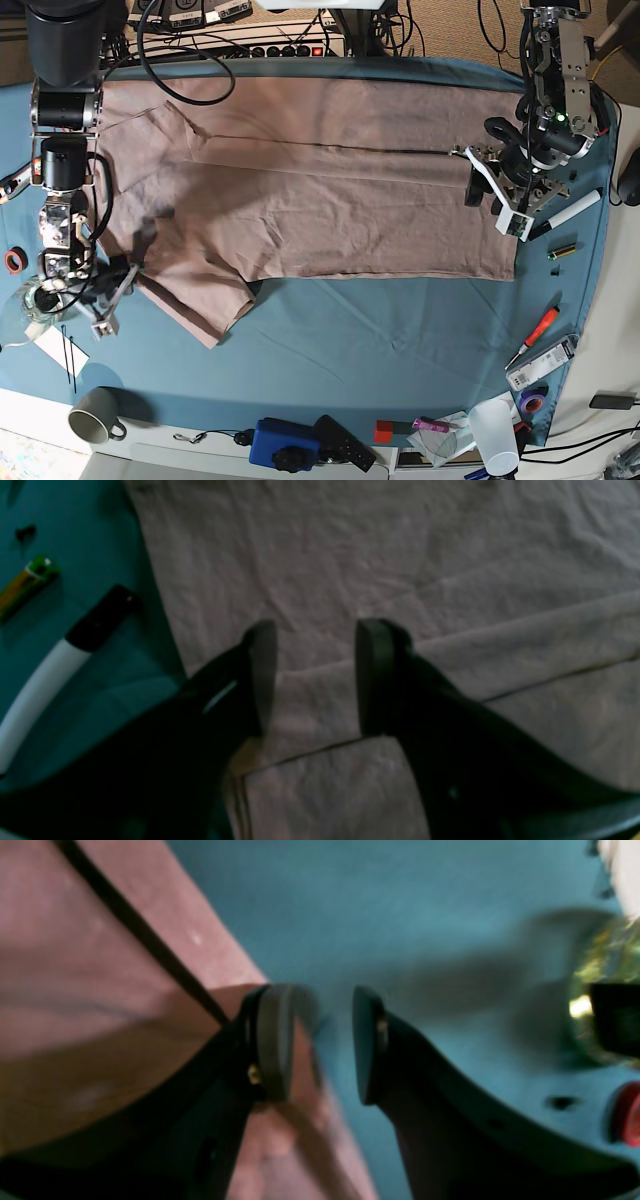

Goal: Fold the T-shirt properly

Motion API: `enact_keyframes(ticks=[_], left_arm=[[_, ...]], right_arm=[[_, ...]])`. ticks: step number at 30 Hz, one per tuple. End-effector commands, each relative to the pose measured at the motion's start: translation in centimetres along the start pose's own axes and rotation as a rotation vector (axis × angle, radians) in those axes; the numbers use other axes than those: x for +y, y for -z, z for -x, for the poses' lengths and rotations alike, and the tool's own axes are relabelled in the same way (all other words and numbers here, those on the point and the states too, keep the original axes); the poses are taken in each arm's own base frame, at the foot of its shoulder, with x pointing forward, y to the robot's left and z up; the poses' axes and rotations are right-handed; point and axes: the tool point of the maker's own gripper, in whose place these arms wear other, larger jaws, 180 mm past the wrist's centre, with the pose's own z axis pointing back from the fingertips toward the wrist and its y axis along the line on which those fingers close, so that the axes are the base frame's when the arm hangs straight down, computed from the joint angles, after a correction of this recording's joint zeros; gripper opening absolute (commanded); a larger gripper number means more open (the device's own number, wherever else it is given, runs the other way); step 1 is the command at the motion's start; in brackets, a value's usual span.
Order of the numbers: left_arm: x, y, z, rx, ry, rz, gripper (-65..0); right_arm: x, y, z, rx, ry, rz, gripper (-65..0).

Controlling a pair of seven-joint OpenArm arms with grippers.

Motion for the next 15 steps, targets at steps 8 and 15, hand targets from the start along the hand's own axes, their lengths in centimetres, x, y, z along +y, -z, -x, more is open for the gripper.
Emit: enact_keyframes(ticks=[8,15], left_arm=[[0.2,-0.3,-1.2,-0.039,0.013,-0.004,-38.8],[0.2,-0.3,-1.3,-0.045,0.011,-0.001,-38.8]], right_arm=[[-0.3,0.0,-1.4,0.01,0.022,0.066,-65.0],[-1.8,-2.9,-2.9,0.048,0.025,0.164,-65.0]])
